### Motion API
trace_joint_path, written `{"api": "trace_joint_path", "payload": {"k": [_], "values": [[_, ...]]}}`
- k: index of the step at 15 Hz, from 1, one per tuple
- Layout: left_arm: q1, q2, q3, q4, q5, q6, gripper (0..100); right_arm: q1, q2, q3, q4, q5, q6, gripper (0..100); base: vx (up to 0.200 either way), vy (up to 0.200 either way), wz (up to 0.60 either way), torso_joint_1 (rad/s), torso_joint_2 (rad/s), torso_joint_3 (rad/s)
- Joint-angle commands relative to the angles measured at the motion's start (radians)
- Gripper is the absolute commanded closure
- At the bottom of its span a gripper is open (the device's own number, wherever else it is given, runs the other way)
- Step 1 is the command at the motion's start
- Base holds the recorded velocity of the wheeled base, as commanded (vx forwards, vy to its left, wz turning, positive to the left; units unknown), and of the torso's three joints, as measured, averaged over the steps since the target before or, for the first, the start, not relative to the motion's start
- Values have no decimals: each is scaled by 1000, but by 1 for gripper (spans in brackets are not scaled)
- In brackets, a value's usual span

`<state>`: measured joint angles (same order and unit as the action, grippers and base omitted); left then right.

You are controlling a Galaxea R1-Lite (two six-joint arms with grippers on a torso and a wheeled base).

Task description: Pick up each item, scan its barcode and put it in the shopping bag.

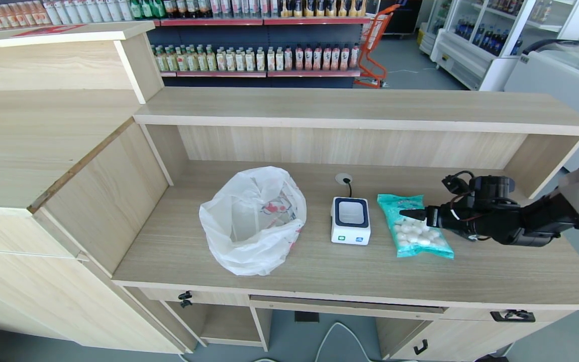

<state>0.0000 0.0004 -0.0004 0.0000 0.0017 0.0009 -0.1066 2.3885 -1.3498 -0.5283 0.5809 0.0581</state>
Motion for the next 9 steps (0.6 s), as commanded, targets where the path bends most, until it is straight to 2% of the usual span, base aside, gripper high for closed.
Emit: {"api": "trace_joint_path", "payload": {"k": [1,9], "values": [[0,0,0,0,0,1,0,8,15,-3,1,1,0,0,0,0,0,0,0,0],[0,0,0,0,0,1,0,44,24,14,8,10,-11,0,0,0,0,0,0,0]]}}
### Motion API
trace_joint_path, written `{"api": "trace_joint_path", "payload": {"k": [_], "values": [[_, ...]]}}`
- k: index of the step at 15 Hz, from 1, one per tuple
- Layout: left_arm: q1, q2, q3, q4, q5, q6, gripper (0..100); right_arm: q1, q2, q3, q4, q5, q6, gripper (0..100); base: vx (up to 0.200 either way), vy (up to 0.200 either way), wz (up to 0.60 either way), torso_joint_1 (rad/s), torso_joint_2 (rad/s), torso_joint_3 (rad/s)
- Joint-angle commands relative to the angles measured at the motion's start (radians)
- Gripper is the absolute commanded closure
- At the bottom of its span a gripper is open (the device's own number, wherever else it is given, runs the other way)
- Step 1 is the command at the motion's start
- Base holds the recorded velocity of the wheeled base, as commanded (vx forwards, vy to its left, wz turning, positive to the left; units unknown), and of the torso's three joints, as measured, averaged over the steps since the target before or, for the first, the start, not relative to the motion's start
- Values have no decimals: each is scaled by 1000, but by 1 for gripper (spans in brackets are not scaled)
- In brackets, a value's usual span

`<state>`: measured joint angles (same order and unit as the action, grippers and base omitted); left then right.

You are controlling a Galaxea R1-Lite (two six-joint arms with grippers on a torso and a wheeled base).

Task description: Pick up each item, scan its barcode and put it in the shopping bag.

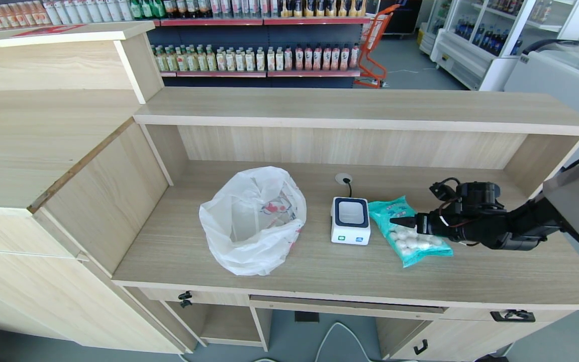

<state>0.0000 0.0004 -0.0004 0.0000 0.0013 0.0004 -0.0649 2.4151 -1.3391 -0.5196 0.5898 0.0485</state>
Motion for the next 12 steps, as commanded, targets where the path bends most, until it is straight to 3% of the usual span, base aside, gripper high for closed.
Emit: {"api": "trace_joint_path", "payload": {"k": [1,5,6,12], "values": [[0,0,-1,0,0,1,0,4,-2,3,1,1,-1,0,0,0,0,0,0,0],[0,0,0,0,0,1,0,8,-2,3,16,1,-1,0,0,0,0,0,0,0],[0,0,0,0,0,0,0,10,-2,5,16,1,-1,100,0,0,0,0,0,0],[0,0,-1,0,0,1,0,30,-7,21,21,7,2,100,0,0,0,0,0,0]]}}
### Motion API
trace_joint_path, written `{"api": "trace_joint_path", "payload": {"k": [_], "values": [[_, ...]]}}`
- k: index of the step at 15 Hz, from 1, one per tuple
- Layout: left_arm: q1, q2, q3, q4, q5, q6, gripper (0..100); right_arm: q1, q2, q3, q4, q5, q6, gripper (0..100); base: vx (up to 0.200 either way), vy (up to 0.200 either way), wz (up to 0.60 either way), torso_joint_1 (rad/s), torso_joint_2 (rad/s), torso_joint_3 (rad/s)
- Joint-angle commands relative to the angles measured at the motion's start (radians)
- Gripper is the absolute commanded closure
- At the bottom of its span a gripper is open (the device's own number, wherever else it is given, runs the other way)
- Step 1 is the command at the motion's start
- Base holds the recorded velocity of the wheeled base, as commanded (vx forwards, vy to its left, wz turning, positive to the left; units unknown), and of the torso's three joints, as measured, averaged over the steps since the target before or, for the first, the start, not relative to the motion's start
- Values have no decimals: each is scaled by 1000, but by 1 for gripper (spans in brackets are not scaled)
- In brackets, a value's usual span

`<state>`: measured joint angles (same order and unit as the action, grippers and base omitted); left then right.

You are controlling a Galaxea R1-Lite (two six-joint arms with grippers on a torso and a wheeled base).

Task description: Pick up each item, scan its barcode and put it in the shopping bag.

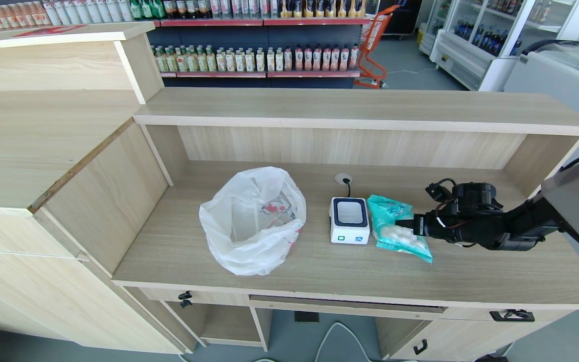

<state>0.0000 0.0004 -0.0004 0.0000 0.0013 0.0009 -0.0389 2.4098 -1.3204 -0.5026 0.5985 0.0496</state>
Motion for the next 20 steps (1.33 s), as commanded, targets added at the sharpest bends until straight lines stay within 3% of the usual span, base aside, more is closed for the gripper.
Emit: {"api": "trace_joint_path", "payload": {"k": [1,14,20], "values": [[0,0,0,0,0,1,0,7,-5,9,4,-2,0,100,0,0,0,0,0,0],[0,0,0,0,0,-1,0,19,-302,144,144,46,-14,100,0,0,0,0,0,0],[0,0,0,0,0,-1,0,-58,-515,251,286,49,95,100,0,0,0,0,0,0]]}}
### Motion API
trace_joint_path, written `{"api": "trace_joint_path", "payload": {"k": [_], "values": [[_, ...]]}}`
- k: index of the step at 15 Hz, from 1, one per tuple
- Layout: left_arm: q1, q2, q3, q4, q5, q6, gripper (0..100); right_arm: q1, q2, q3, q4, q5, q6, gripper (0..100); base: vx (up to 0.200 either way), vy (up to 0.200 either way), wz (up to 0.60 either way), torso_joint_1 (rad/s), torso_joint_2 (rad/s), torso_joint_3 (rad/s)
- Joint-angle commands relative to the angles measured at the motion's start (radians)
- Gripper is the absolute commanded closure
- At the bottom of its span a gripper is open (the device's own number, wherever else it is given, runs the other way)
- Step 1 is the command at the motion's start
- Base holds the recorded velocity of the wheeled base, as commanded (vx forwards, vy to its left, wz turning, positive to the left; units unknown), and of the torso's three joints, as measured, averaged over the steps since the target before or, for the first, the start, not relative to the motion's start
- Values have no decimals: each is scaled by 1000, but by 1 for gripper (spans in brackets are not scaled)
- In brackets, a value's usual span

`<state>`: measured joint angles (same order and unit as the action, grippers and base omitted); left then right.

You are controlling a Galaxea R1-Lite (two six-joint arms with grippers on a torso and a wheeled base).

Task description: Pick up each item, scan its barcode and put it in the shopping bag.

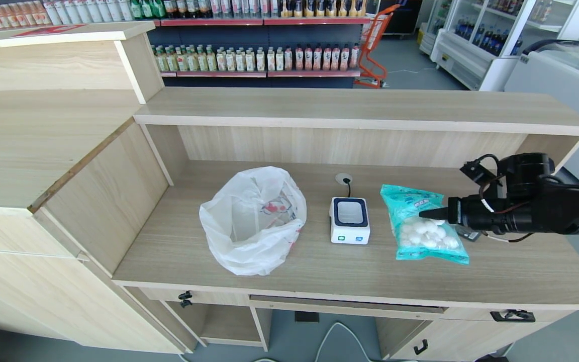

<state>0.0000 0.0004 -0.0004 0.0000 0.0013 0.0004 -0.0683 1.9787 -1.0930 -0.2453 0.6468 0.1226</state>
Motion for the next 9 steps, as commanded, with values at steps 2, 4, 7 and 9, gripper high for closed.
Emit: {"api": "trace_joint_path", "payload": {"k": [2,4,7,9], "values": [[0,0,0,0,0,1,0,-64,-159,50,121,1,63,100,0,0,0,0,0,0],[0,0,-1,0,0,0,0,-77,-215,58,192,4,100,100,0,0,0,0,0,0],[0,0,-1,0,0,1,0,-76,-317,41,311,19,180,100,0,0,0,0,0,0],[0,0,-1,0,0,0,0,-64,-403,53,403,42,203,100,0,0,0,0,0,0]]}}
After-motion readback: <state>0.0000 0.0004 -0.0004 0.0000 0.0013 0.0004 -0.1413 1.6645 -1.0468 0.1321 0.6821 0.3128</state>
